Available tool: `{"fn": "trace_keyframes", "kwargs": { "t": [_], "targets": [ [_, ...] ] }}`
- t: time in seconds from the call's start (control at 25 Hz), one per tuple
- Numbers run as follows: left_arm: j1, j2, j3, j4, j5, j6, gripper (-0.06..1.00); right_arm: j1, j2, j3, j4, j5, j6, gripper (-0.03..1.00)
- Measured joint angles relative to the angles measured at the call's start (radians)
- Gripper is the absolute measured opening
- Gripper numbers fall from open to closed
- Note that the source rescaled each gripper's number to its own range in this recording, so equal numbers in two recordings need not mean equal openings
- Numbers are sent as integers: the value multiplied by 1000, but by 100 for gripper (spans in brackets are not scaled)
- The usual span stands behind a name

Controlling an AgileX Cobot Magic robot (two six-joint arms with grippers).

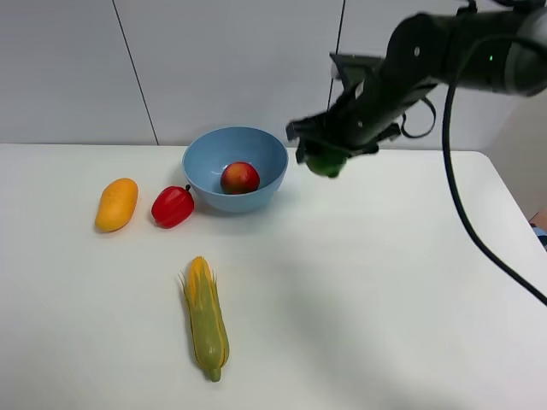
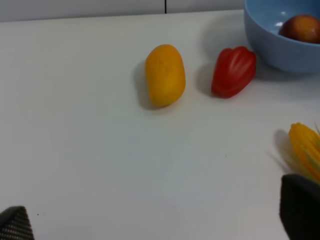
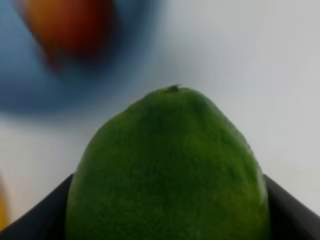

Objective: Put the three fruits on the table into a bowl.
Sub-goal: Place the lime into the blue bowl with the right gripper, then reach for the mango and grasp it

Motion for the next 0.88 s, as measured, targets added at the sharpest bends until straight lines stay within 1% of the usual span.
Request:
{"fn": "trace_keyframes", "kwargs": {
  "t": [0.12, 0.32, 0.44, 0.48, 0.52, 0.56, 0.6, 0.64, 0.68, 0.72, 0.88],
  "targets": [
    [0, 0, 0, 0, 0, 0, 100, 10, 86, -161, 18, -27, -17, 0],
    [0, 0, 0, 0, 0, 0, 100, 52, 324, -394, 38, -16, -56, 0],
    [0, 0, 0, 0, 0, 0, 100, 74, 425, -477, 41, -1, -75, 0],
    [0, 0, 0, 0, 0, 0, 100, 78, 447, -493, 42, -1, -93, 3],
    [0, 0, 0, 0, 0, 0, 100, 80, 460, -502, 42, -3, -102, 20],
    [0, 0, 0, 0, 0, 0, 100, 82, 468, -505, 41, -4, -106, 41],
    [0, 0, 0, 0, 0, 0, 100, 82, 470, -508, 35, -3, -104, 57],
    [0, 0, 0, 0, 0, 0, 100, 82, 470, -510, 30, 1, -93, 64],
    [0, 0, 0, 0, 0, 0, 100, 82, 468, -510, 18, 7, -84, 70],
    [0, 0, 0, 0, 0, 0, 100, 82, 465, -510, 16, 22, -75, 73],
    [0, 0, 0, 0, 0, 0, 100, 82, 379, -510, -11, 91, -62, 77]
  ]
}}
